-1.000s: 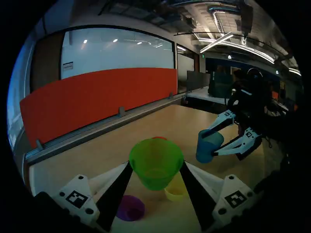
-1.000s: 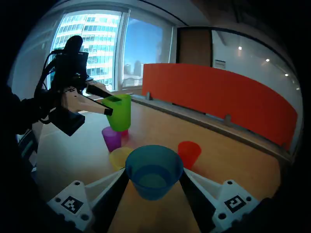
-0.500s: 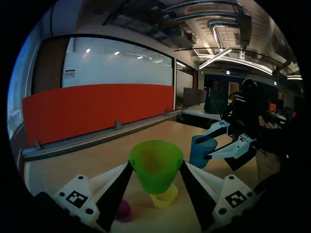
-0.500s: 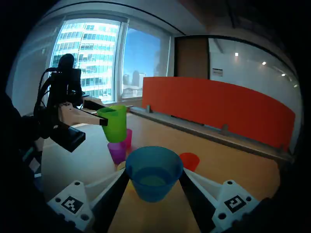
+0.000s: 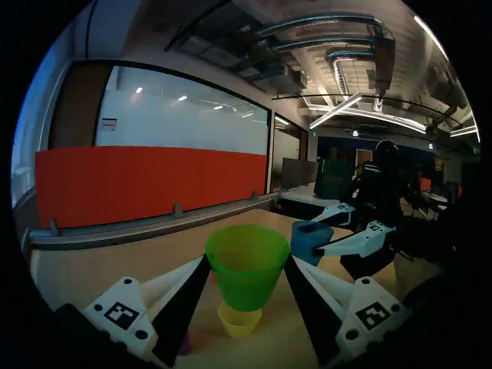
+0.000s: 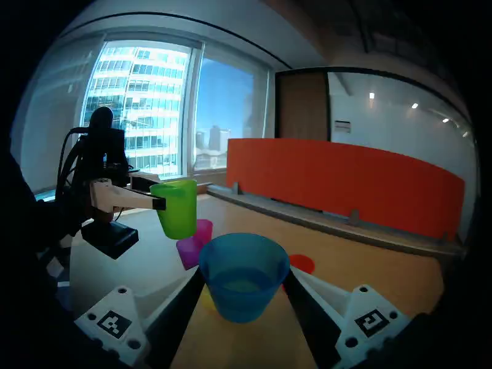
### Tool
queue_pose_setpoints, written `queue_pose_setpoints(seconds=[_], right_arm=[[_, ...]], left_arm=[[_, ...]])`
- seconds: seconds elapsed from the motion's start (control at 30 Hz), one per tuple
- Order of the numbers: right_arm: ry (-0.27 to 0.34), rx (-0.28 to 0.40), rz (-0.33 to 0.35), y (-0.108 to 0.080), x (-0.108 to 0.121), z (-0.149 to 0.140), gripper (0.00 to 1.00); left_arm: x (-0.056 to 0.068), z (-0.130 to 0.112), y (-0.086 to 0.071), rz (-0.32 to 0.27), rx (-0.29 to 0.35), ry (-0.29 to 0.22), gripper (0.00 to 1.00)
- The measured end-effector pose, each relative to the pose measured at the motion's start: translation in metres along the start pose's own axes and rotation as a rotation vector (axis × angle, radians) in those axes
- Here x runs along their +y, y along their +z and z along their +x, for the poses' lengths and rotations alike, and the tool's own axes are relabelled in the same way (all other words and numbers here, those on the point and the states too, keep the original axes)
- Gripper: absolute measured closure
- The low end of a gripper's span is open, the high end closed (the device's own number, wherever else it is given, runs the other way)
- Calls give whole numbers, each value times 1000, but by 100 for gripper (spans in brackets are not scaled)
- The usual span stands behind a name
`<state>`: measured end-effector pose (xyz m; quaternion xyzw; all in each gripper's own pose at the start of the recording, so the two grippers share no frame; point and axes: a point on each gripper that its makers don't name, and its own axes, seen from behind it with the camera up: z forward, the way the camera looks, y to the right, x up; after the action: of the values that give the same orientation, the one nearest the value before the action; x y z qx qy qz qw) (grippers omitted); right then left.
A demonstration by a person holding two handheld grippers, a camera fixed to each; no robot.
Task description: Pour water
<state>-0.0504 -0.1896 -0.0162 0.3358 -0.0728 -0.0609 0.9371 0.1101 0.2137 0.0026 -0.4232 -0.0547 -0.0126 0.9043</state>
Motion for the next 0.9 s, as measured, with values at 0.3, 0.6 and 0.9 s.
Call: queue_pose_setpoints(seconds=[0.3, 0.6, 0.9], right_arm=[[-11, 48, 7, -1, -9, 16, 9], [-20, 79, 10, -1, -16, 27, 9], [-37, 92, 6, -3, -19, 34, 9]], left_arm=[[11, -2, -9, -18, 4, 15, 14], [22, 0, -18, -35, 16, 29, 14], [27, -6, -22, -45, 7, 16, 14]])
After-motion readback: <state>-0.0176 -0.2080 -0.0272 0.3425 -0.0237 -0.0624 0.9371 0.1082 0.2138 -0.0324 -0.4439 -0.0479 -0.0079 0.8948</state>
